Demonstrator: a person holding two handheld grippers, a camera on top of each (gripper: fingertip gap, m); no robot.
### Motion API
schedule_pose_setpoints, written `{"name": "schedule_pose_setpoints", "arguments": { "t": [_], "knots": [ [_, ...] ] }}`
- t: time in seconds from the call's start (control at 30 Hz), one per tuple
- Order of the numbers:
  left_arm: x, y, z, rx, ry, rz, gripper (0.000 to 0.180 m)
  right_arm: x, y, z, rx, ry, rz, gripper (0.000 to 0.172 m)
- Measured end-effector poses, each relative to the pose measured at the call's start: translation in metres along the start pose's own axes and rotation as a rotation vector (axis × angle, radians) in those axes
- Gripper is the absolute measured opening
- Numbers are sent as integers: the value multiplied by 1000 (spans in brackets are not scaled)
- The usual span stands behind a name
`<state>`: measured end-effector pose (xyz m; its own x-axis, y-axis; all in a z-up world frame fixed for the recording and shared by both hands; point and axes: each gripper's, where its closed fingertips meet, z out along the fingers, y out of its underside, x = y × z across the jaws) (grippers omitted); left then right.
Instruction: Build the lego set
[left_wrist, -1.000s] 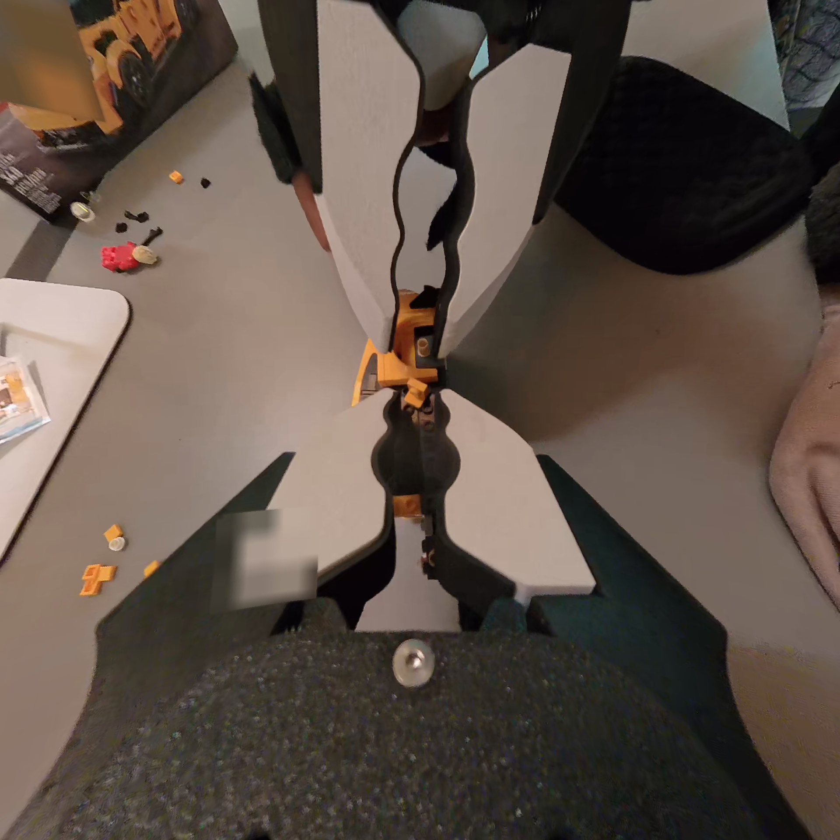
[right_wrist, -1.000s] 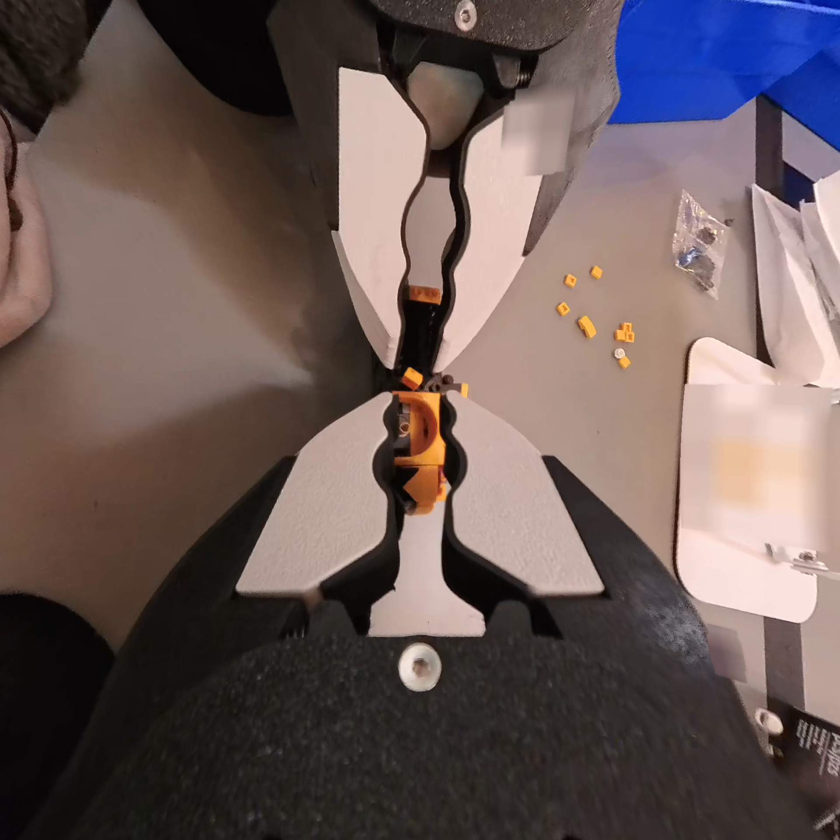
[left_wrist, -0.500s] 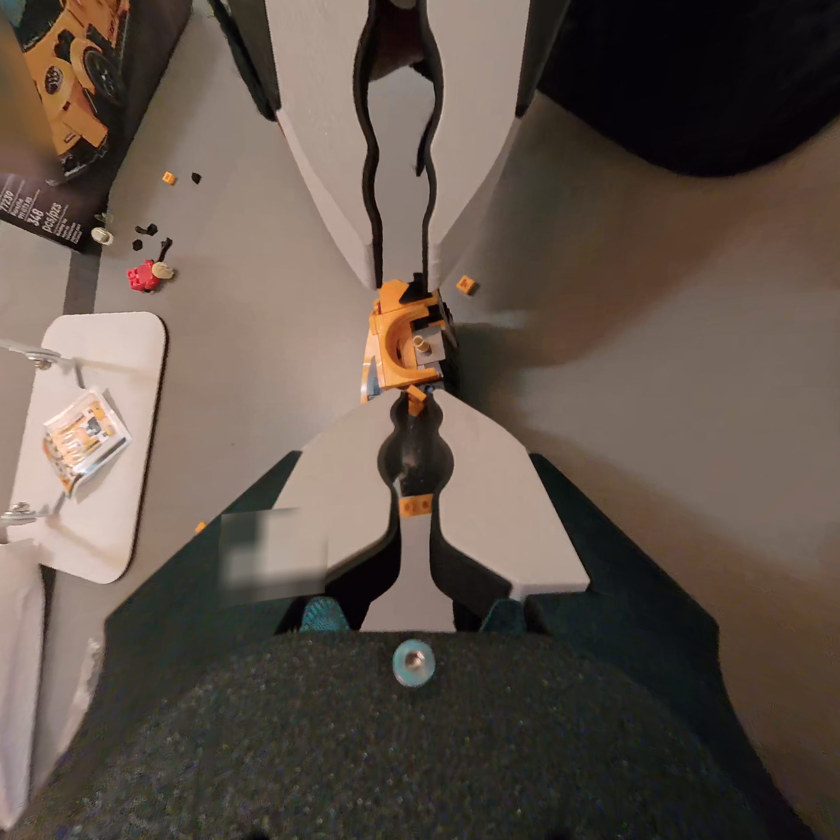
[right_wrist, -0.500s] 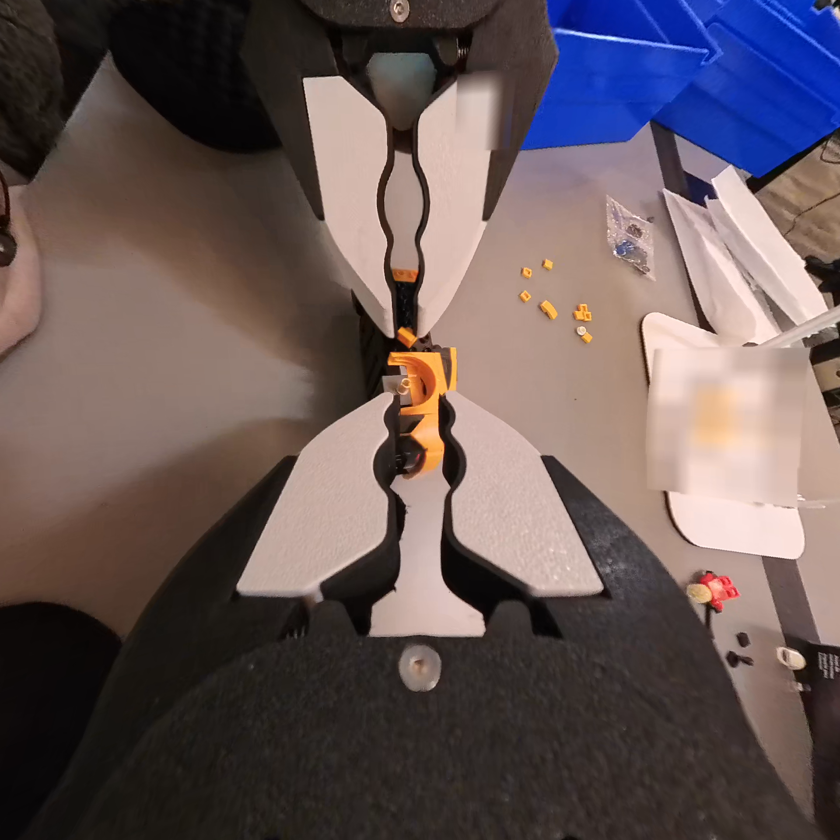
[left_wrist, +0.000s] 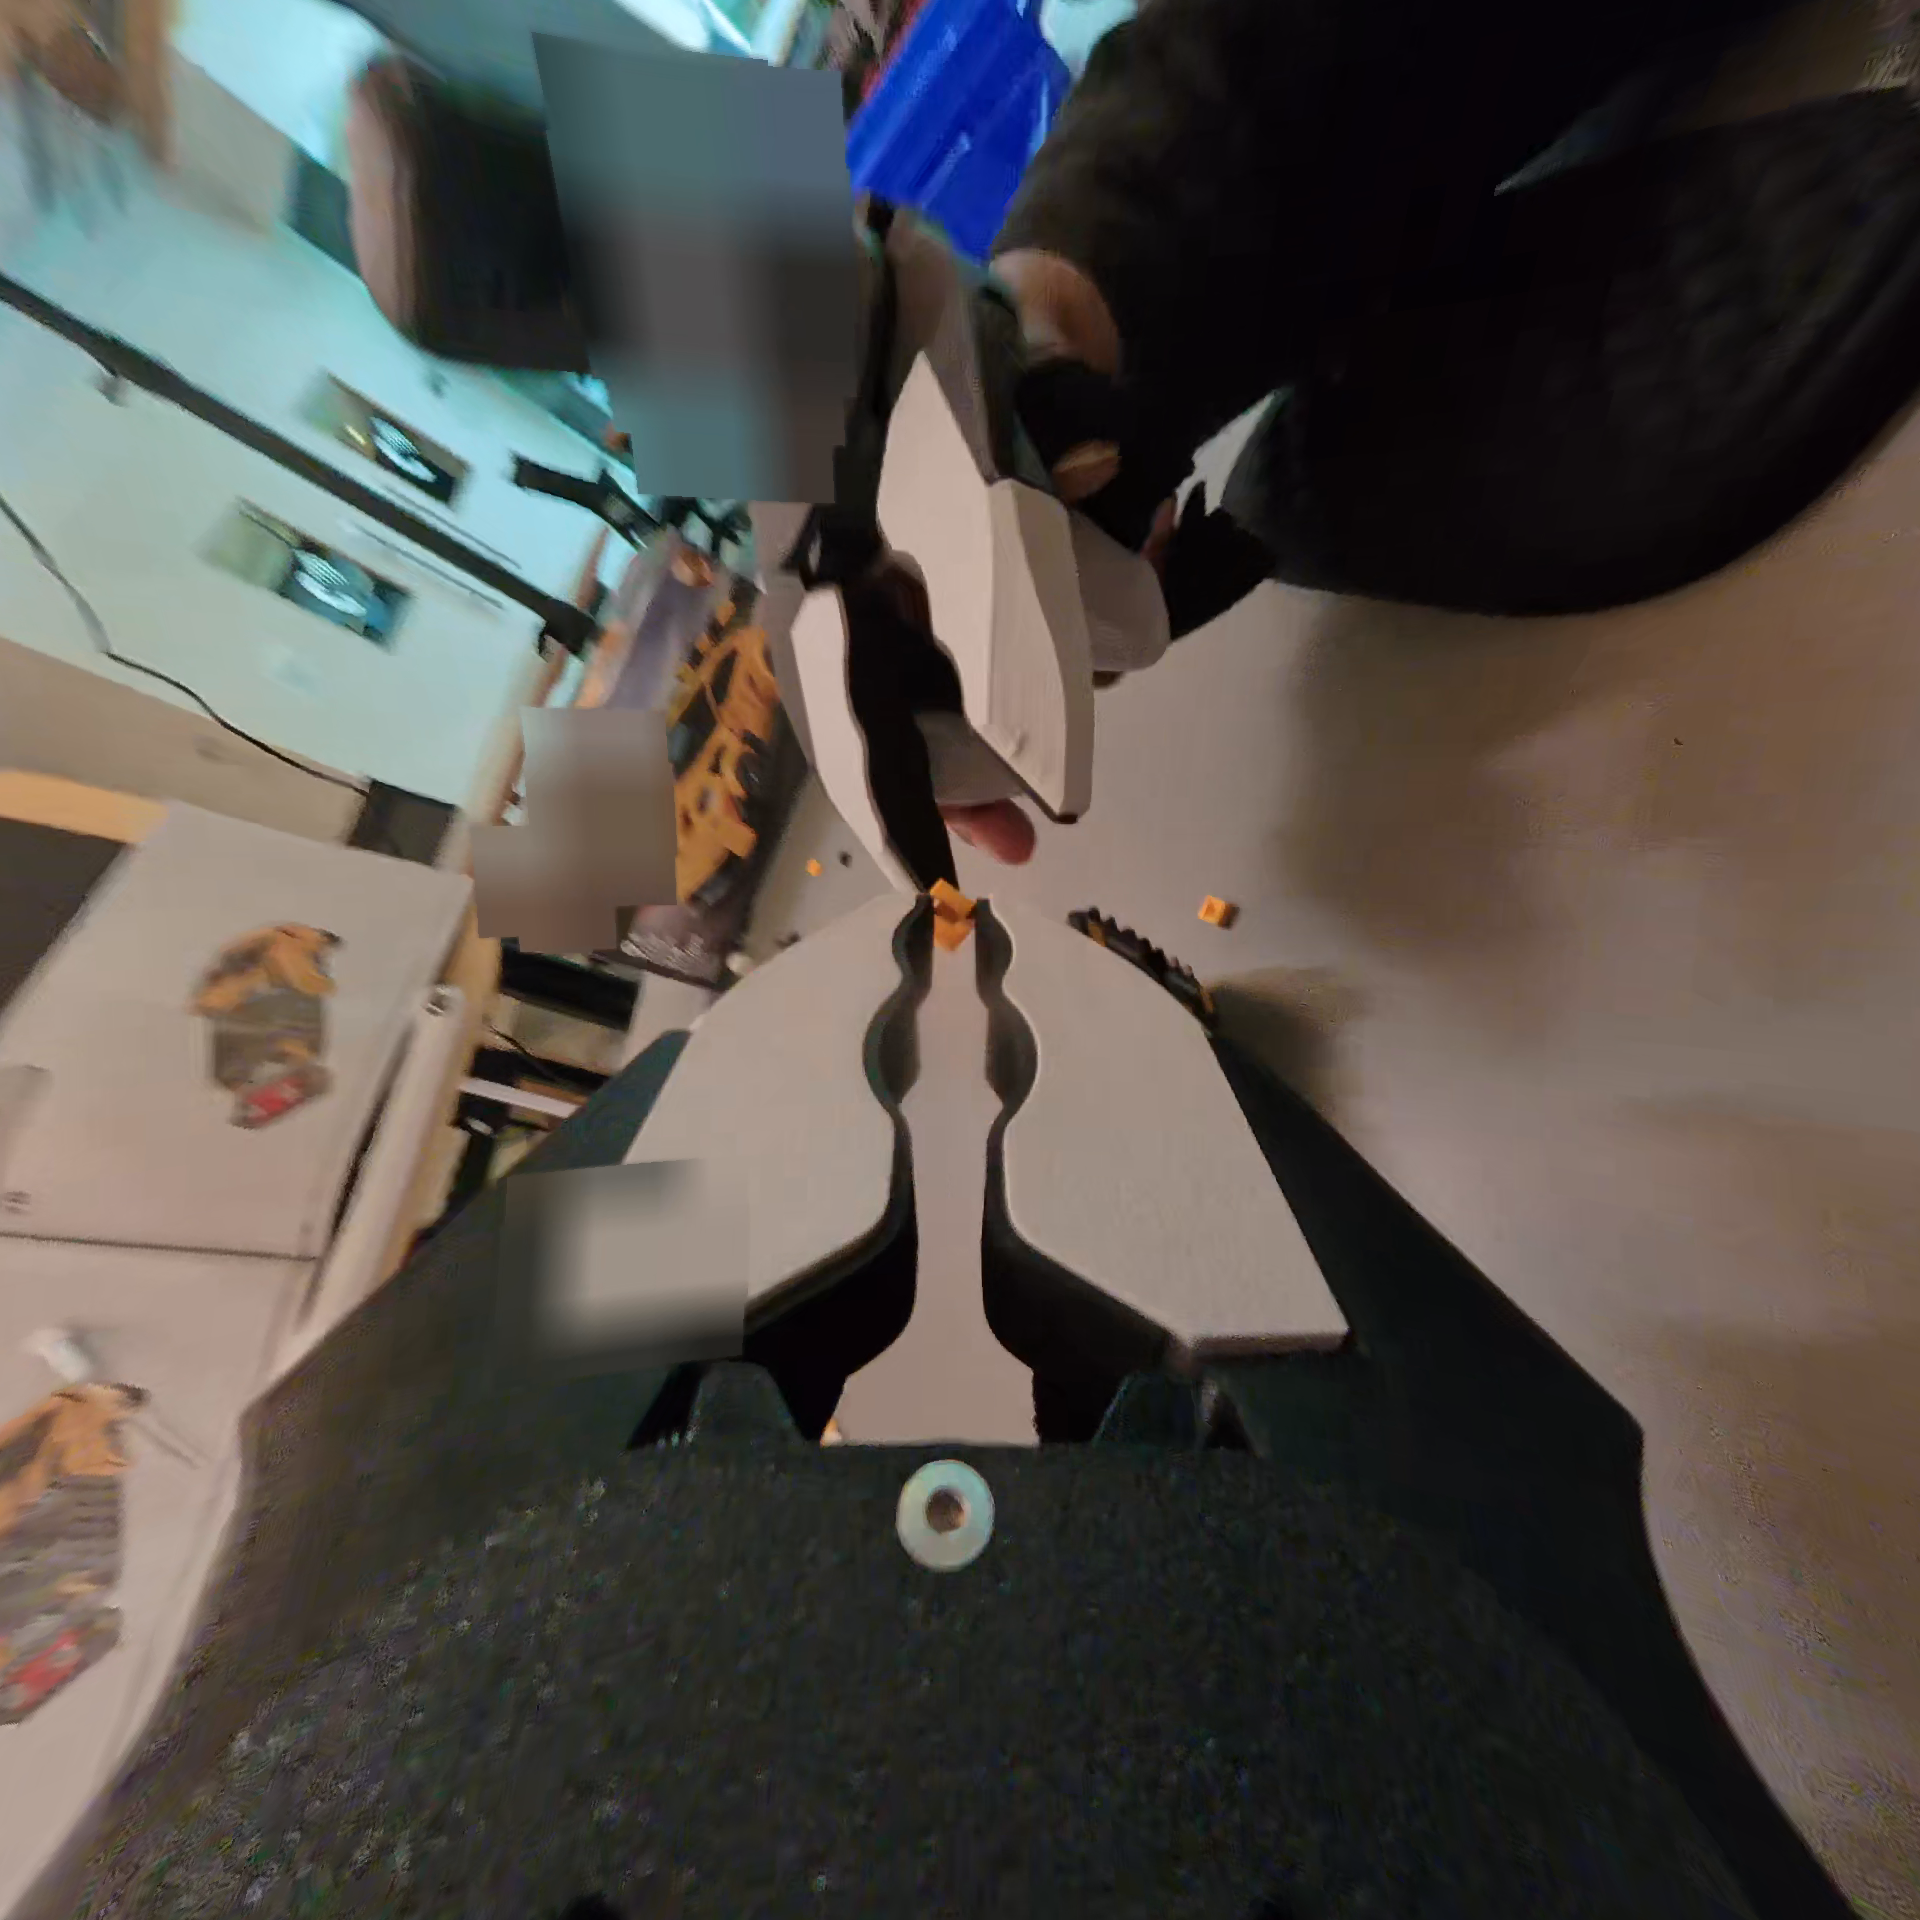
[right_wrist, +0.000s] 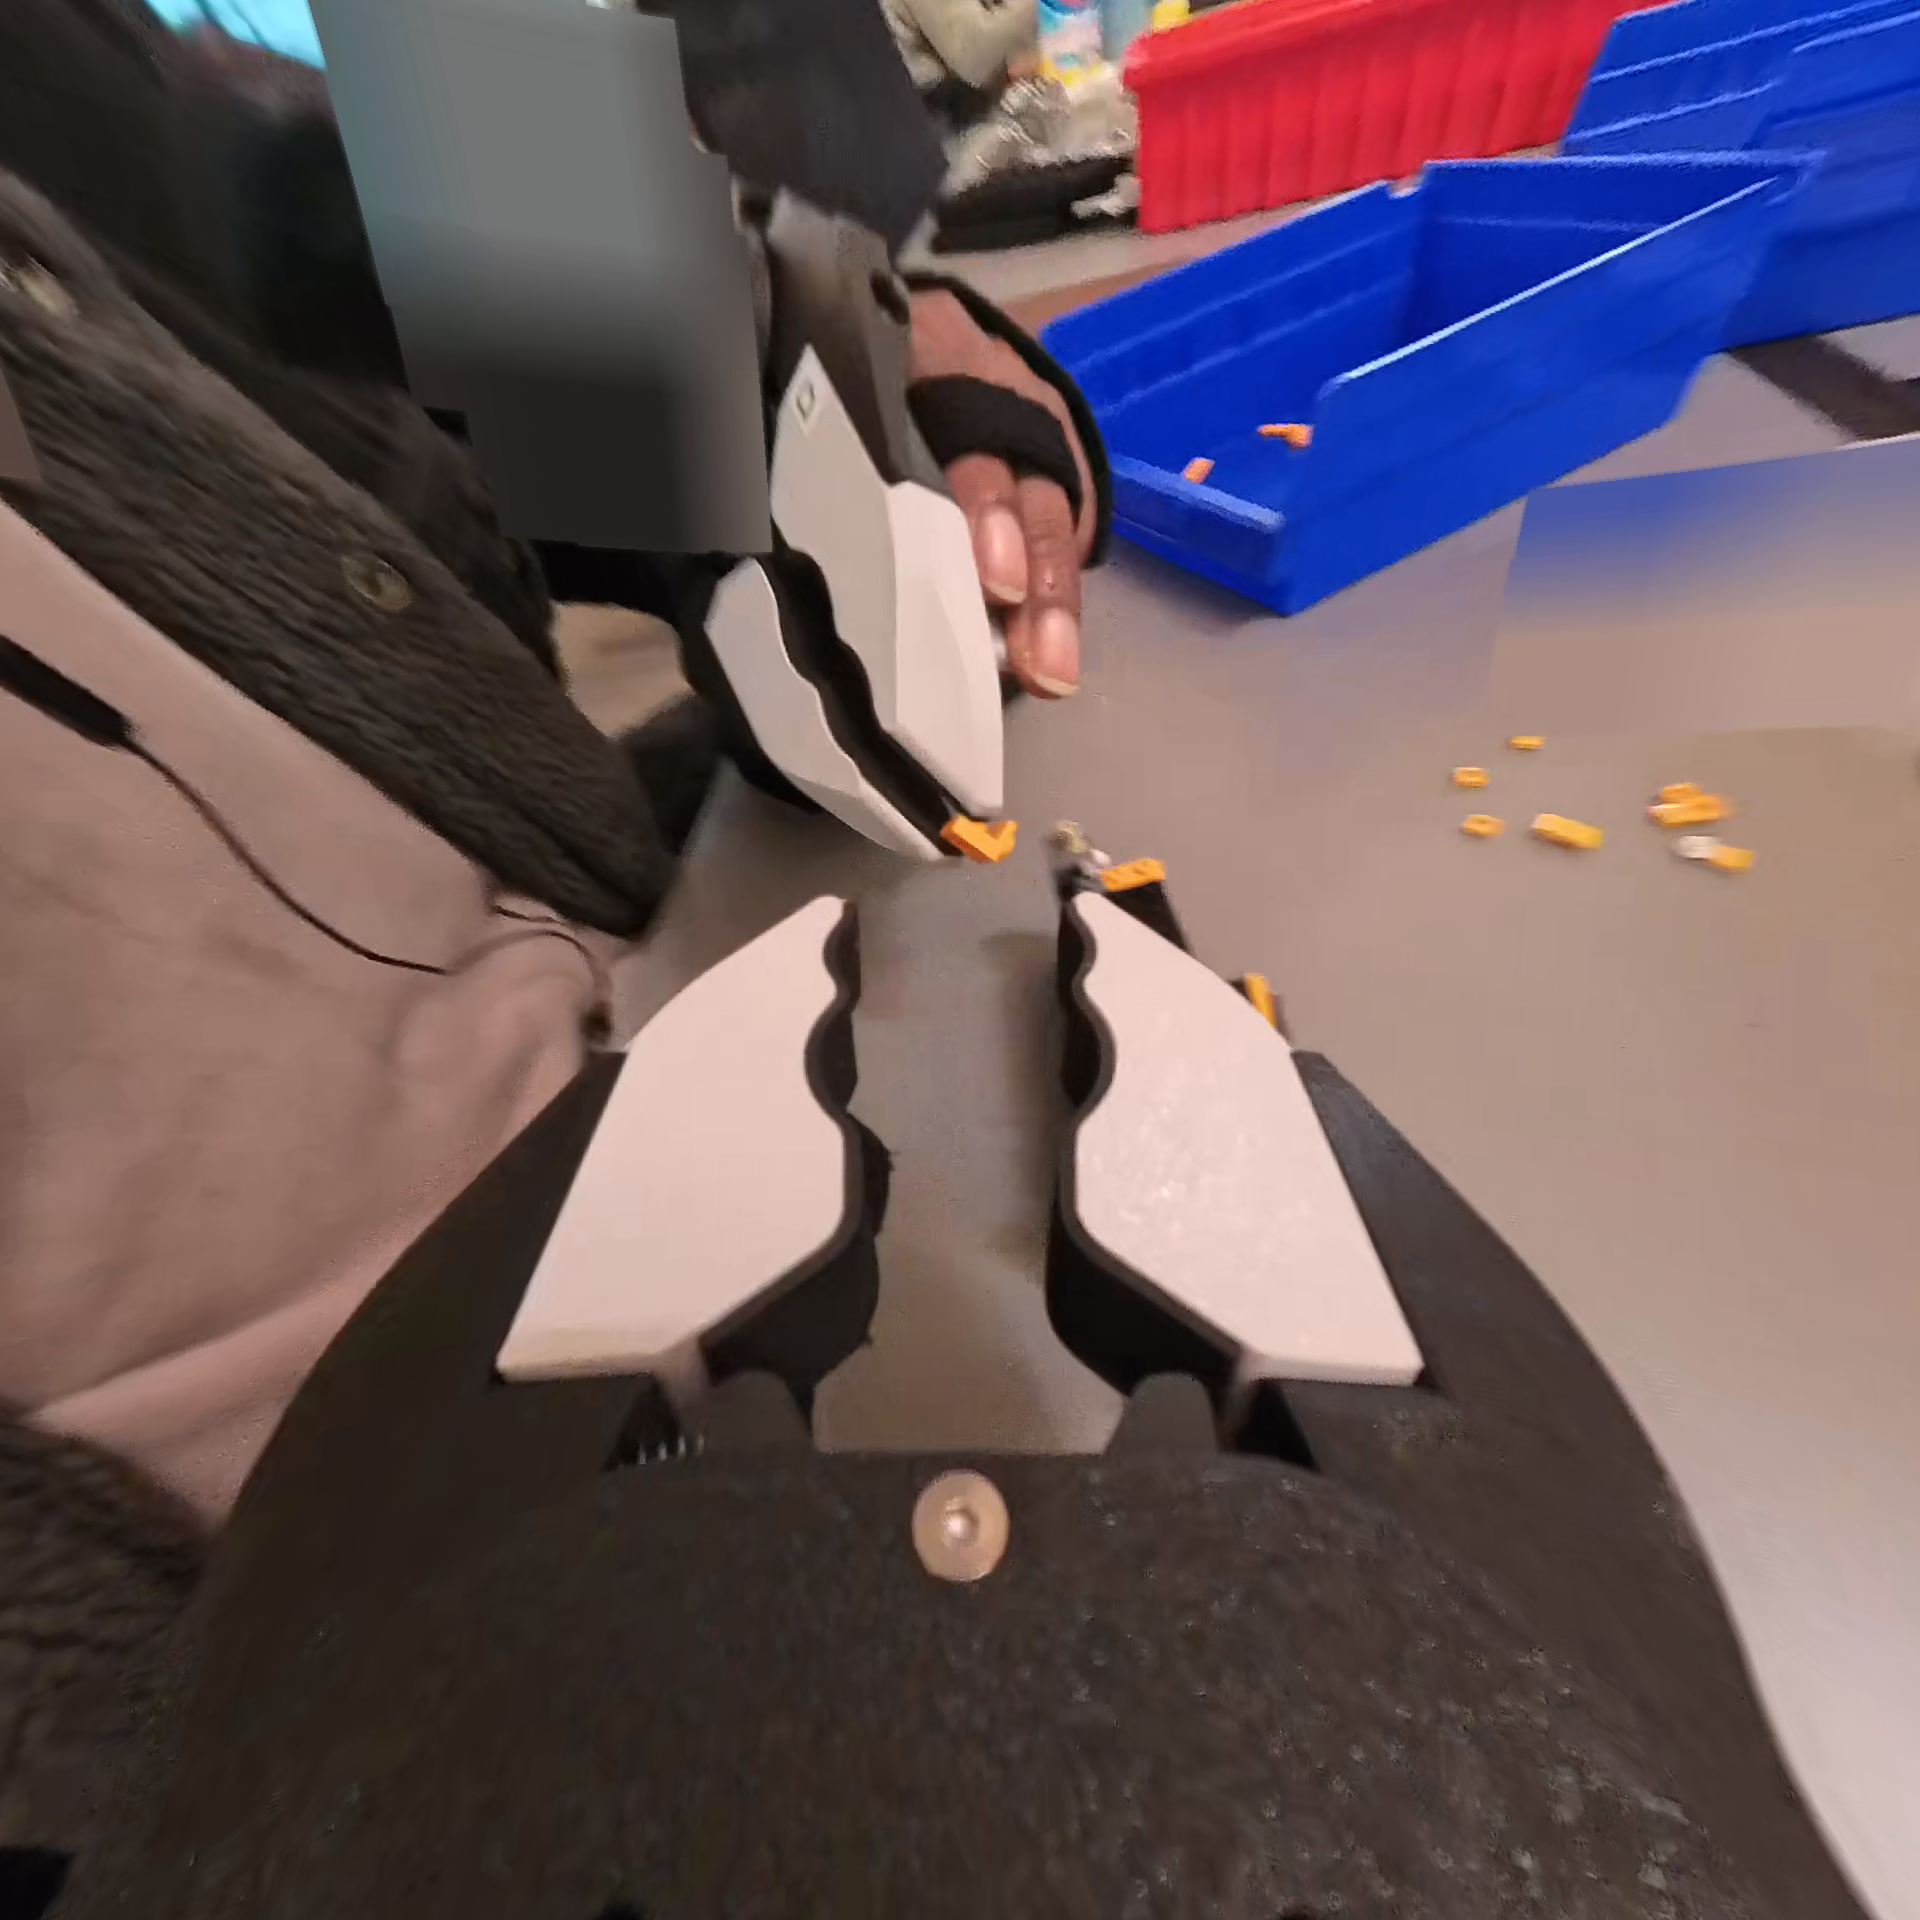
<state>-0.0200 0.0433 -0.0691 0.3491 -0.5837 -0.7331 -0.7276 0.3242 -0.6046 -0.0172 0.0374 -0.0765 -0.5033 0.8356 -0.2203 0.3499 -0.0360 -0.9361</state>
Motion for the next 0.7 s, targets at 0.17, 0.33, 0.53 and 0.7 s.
{"name": "schedule_pose_setpoints", "arguments": {
  "t": [0.17,0.33,0.53,0.7],
  "knots": [
    [5,-20,-8,91,-74,135,7,-25,-9,2,73,-246,210,38],
    [15,-30,-12,143,-78,168,7,-37,-13,4,100,-390,344,27],
    [18,-35,-19,179,-100,151,7,-43,-12,9,123,-391,353,9],
    [16,-29,-22,203,-72,-53,8,-37,-14,7,182,-292,323,0]
  ]
}}
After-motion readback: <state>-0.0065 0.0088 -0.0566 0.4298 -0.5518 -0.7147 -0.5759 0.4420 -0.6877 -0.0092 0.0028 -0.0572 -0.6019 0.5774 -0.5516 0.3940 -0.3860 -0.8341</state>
